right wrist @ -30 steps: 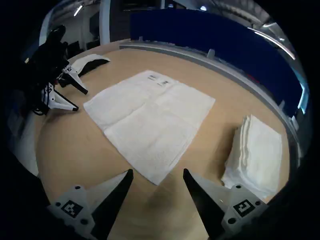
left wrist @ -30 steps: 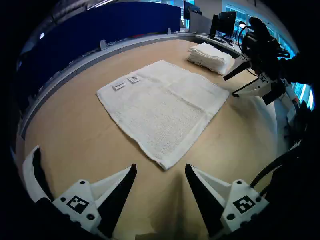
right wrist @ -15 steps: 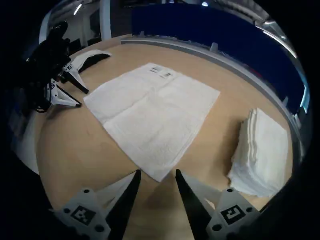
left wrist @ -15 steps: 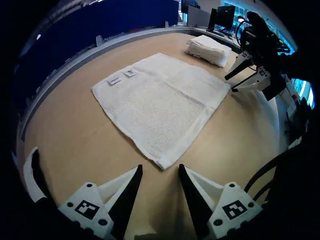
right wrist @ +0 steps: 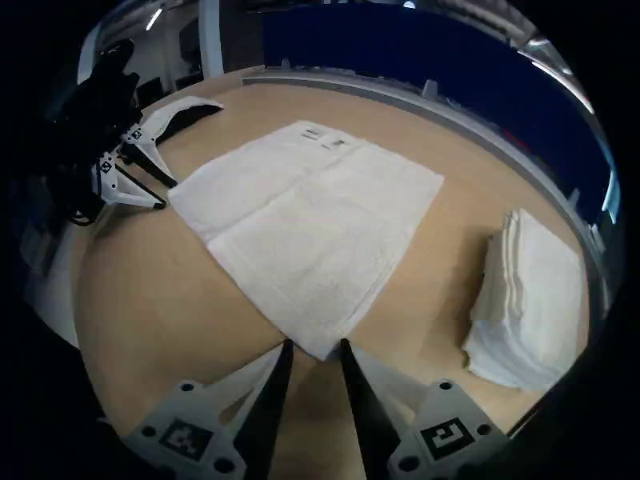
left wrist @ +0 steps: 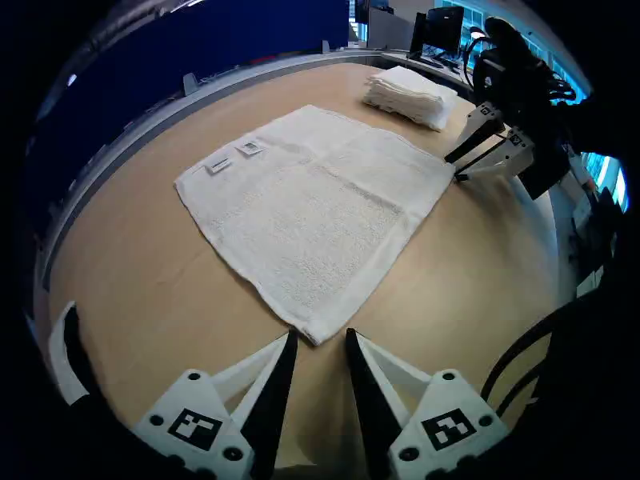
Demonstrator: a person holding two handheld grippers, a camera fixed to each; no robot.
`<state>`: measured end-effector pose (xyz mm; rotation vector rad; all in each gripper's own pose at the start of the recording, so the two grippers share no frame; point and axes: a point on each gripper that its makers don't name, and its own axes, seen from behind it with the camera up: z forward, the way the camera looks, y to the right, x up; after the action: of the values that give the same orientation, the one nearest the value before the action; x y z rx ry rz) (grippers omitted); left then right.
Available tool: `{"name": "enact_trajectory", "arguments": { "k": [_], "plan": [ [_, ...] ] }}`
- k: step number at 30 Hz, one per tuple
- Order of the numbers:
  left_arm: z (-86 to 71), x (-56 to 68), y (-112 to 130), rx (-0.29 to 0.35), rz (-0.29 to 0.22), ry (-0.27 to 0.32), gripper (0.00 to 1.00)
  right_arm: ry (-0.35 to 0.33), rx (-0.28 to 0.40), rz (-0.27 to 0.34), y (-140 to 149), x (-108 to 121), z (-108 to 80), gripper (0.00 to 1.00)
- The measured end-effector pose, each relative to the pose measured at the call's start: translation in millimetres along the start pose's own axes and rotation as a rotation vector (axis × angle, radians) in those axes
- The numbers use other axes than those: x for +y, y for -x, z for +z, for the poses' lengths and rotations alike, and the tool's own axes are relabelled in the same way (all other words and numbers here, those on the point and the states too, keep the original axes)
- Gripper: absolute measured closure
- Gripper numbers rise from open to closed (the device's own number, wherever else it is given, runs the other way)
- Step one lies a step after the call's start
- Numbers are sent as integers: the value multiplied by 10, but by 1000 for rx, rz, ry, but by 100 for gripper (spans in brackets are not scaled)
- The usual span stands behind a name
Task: Fold towel
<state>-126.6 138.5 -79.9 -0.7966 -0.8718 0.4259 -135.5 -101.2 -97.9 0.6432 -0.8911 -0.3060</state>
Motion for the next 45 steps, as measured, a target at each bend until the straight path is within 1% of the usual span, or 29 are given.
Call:
{"name": "enact_trajectory", "arguments": {
  "k": [3, 5, 7, 9, 15, 21, 25, 32, 39, 45],
  "plan": [
    [1, 10, -4, -3, 1, 1, 61, 6, 2, 3, -2, 20, 3, 69],
    [-2, 10, -7, -7, 3, 0, 63, 6, 2, 3, 0, 22, 2, 70],
    [-1, 7, -10, -10, 4, -3, 68, 6, 1, 1, 4, 21, -1, 71],
    [1, 2, -13, -13, 4, -7, 76, 5, -1, -1, 9, 18, -4, 74],
    [0, -11, -10, -13, 2, -22, 86, 2, -9, 0, 16, 15, -6, 82],
    [-13, -12, 4, -16, -8, -26, 91, -3, -21, -4, 0, 17, -11, 87],
    [-16, -13, 7, -20, -16, -20, 93, -1, -22, -8, -4, 27, -15, 89],
    [-28, -14, 16, -24, -27, -18, 96, 7, -20, -3, -20, 45, -21, 89],
    [-84, 3, 33, -36, -39, -19, 98, 11, -12, -5, -67, 40, -85, 89],
    [-125, 15, 10, -24, -42, -25, 99, 14, -3, 0, -104, 37, -135, 89]
  ]
}}
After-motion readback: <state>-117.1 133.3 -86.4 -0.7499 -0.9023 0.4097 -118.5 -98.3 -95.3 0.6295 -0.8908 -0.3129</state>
